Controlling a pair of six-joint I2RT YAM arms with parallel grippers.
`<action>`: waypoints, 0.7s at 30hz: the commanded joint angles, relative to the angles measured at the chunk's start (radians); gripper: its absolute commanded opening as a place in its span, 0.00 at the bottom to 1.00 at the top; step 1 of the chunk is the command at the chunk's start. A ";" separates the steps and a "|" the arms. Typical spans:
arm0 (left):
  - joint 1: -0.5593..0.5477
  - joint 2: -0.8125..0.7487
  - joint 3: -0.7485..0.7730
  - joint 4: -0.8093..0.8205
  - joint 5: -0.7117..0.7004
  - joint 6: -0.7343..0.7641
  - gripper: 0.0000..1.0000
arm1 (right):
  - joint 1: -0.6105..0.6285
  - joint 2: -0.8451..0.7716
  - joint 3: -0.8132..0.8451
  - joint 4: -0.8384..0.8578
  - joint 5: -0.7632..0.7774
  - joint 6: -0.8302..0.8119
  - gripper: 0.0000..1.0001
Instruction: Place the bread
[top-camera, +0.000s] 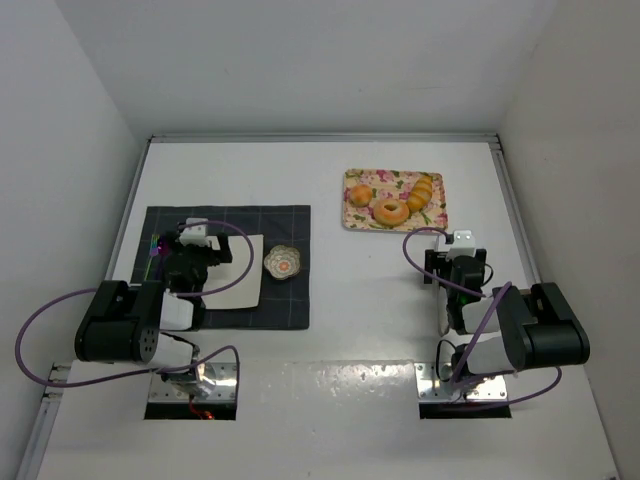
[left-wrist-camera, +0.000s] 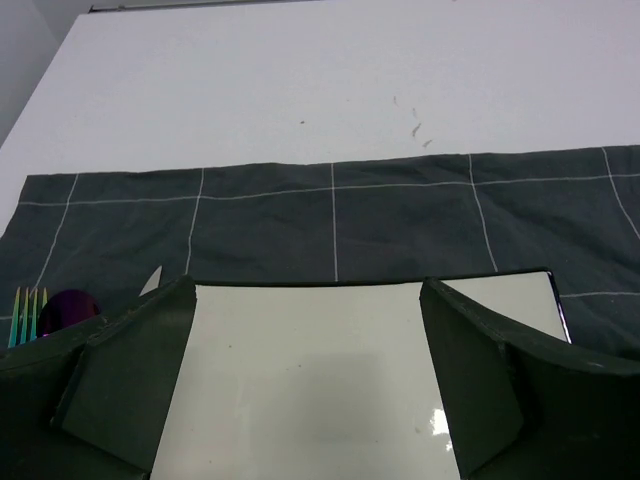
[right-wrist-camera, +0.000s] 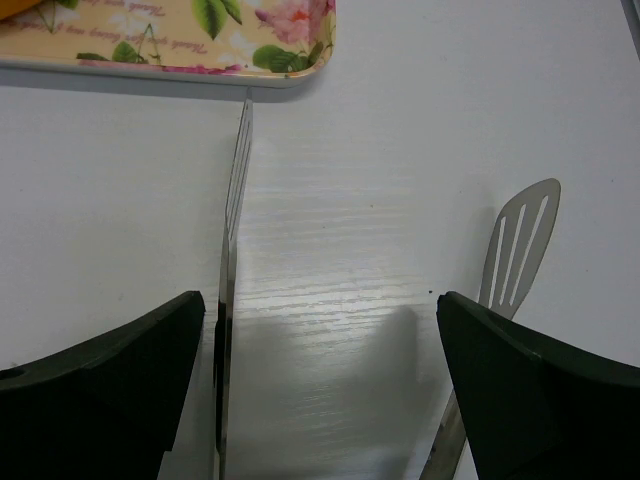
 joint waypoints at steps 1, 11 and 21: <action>-0.004 -0.001 0.013 0.036 -0.008 -0.012 1.00 | 0.000 -0.016 -0.064 0.019 -0.013 0.015 1.00; -0.036 -0.191 0.389 -0.750 0.182 0.228 1.00 | 0.015 -0.303 0.119 -0.458 0.041 -0.038 1.00; -0.137 -0.399 0.606 -1.076 -0.074 0.161 1.00 | 0.073 -0.510 0.516 -1.262 0.301 -0.088 1.00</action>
